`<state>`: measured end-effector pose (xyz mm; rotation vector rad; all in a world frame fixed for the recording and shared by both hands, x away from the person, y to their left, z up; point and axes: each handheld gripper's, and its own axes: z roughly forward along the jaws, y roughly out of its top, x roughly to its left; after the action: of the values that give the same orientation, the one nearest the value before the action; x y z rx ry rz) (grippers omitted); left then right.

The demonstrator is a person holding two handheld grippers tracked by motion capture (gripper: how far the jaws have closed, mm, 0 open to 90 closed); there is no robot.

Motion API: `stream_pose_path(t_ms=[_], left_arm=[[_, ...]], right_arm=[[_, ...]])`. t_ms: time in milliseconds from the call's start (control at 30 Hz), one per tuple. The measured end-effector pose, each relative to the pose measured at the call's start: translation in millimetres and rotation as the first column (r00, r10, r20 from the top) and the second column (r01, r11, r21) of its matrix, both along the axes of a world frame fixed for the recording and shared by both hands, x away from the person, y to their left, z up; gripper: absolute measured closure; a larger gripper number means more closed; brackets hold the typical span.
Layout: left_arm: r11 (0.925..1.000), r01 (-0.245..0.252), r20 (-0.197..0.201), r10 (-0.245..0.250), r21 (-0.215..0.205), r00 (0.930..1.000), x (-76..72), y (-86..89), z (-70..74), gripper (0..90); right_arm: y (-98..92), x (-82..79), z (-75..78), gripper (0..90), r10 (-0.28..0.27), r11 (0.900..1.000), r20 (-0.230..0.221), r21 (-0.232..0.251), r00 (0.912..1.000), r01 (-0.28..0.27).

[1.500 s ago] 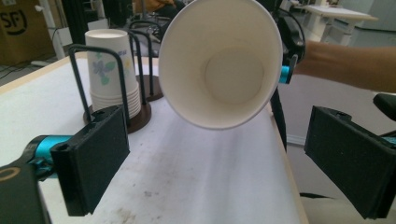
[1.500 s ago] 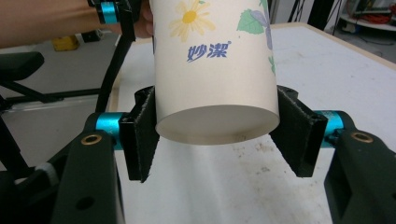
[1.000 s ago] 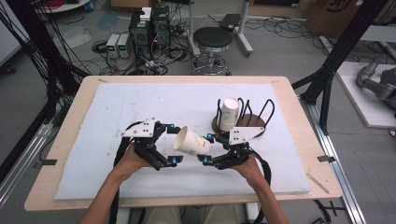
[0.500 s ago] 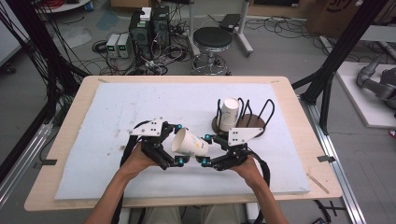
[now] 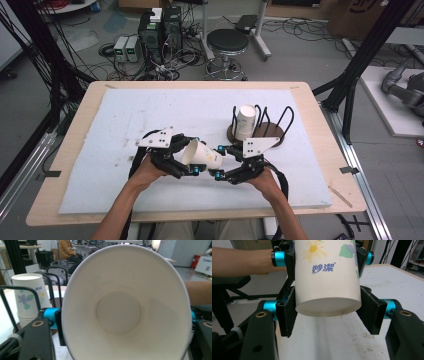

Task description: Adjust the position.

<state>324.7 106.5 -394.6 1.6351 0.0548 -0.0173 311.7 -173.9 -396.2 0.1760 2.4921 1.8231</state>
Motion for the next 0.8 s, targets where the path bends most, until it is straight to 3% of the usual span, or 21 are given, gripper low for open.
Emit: stream_pose_path(t_ms=[400,433,500,567,800], left_arm=[[0.9999,0.000,0.008,0.000,0.014,1.0000,0.2,-0.4,-0.5,32.2],[0.9998,-0.006,0.012,0.005,0.021,0.9999,0.0,-0.6,-0.7,32.1],[0.9996,-0.012,0.005,0.012,0.027,0.9999,0.2,-0.4,-1.0,32.1],[0.9994,-0.014,0.007,0.014,0.031,0.9999,-0.1,0.2,-0.7,32.1],[0.9985,-0.030,0.006,0.029,0.047,0.9996,0.4,2.1,-0.6,31.7]], right_arm=[[0.3,0.1,-0.2,36.8,0.000,1.000,0.003,-0.011,1.0000,0.000],[0.9,0.2,-0.5,34.0,-0.007,1.000,-0.004,-0.013,1.0000,0.007],[2.8,0.9,-1.1,19.2,-0.017,1.000,-0.020,-0.026,0.9997,0.016],[3.5,0.0,-1.4,17.1,-0.041,0.998,-0.019,-0.041,0.9990,0.040],[3.7,-1.3,-0.5,16.2,-0.048,0.998,-0.012,-0.049,0.9988,0.048]])
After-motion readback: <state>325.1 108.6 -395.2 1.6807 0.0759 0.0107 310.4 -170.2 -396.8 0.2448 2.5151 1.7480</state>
